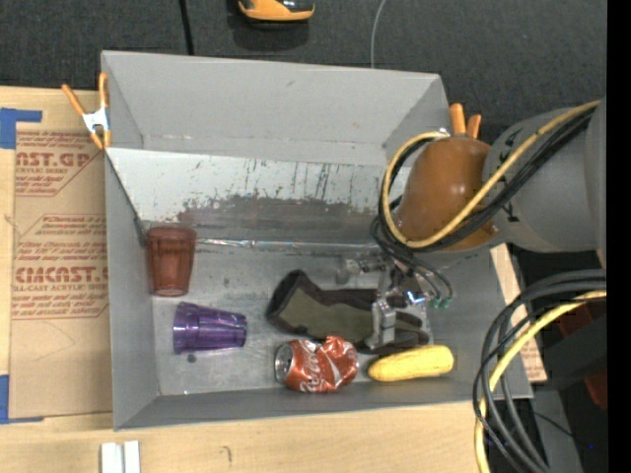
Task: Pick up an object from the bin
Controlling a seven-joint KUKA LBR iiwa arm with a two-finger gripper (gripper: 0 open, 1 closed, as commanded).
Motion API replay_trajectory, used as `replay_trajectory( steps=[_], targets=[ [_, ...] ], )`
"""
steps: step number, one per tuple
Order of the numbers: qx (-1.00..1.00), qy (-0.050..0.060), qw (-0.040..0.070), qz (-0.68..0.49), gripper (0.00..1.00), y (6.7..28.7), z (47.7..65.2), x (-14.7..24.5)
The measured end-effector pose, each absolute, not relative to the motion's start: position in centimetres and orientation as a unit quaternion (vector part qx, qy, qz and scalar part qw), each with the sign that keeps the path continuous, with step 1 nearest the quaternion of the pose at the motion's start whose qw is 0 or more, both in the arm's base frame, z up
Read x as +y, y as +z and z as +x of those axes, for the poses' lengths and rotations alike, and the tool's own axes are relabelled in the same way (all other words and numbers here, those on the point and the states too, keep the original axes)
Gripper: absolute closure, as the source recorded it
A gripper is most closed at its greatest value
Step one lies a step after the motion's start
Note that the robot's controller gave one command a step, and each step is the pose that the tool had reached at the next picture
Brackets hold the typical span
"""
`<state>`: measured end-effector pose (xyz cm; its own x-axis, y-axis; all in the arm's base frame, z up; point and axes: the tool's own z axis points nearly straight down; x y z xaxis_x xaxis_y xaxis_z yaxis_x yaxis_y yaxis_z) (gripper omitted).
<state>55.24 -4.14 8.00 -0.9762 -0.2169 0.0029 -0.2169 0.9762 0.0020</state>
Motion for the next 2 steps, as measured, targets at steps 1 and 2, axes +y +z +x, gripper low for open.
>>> replay_trajectory(
  steps=[1, 2],
  targets=[
    [-0.985, 0.000, 0.000, 0.175, 1.00, 7.61, 55.66, -3.95],
    [-0.985, 0.000, 0.000, 0.175, 1.00, 7.62, 55.66, -3.95]
  ],
)
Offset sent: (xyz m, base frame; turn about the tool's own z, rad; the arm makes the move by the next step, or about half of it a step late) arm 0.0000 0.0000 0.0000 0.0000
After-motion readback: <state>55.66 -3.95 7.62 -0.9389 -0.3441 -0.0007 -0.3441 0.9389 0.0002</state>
